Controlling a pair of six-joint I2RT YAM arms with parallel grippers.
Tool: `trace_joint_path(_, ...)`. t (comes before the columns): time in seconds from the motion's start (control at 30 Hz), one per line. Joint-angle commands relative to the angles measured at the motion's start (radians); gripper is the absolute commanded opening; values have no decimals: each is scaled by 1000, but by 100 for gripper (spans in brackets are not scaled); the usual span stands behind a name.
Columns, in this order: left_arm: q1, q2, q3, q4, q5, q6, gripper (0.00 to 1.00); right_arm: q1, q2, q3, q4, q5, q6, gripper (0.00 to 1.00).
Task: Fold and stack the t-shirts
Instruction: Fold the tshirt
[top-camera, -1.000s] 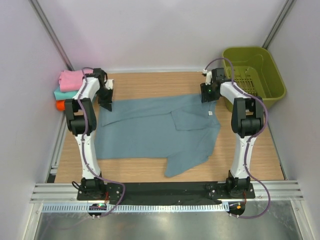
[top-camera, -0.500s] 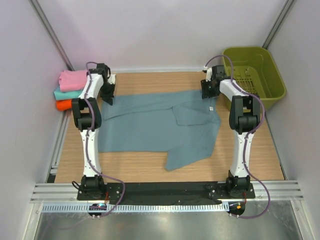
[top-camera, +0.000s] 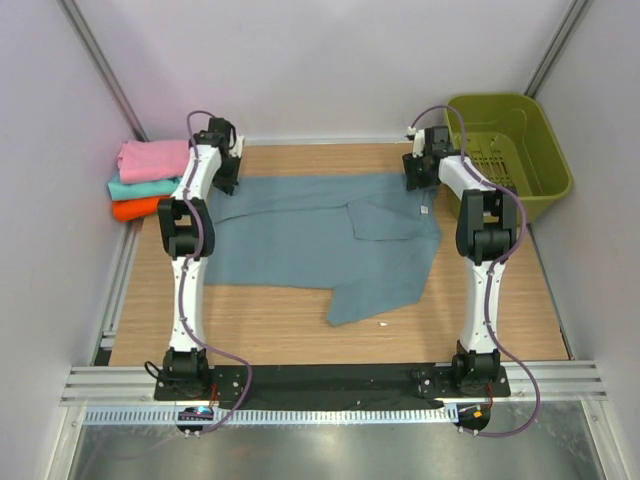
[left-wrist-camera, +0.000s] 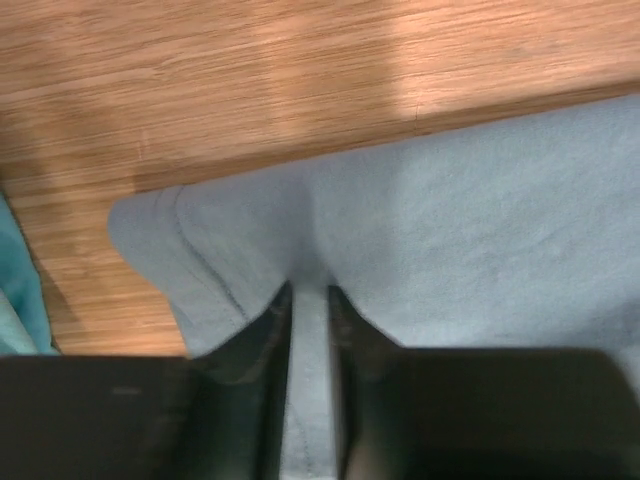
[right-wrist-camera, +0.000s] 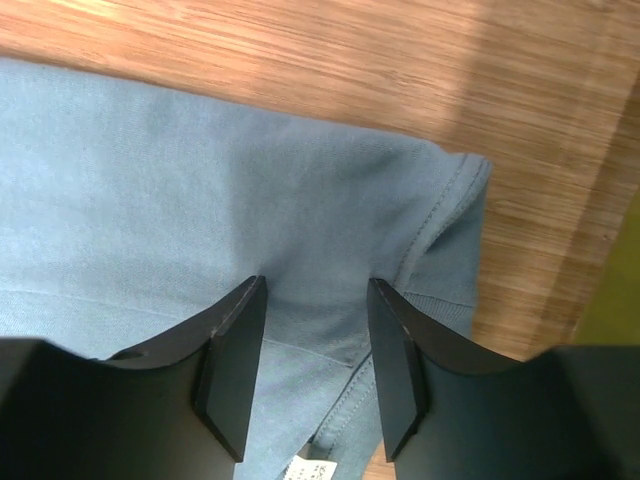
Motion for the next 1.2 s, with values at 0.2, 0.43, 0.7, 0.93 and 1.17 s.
trace_joint_path(0.2,0,-585,-344,156,109,-30,66,-9,-468,-144,24,20,24,55)
trace_joint_path(0.43,-21,-806,-749,29,240,83,56,95,-821,-554,-129,-155,-249,52)
trace_joint_path(0.7,-40,-974,-1078,-6,180,149,55,255,-1039,-784,-250,-236,-382,50)
trace_joint_path(0.93,-38,-925,-1145,-43,166,102,53,455,-1113,-904,-292,-258,-457,47)
trace_joint_path(1.17,-40,-819,-1145,7,142,49,50,572,-1154,-1044,-310,-243,-507,47)
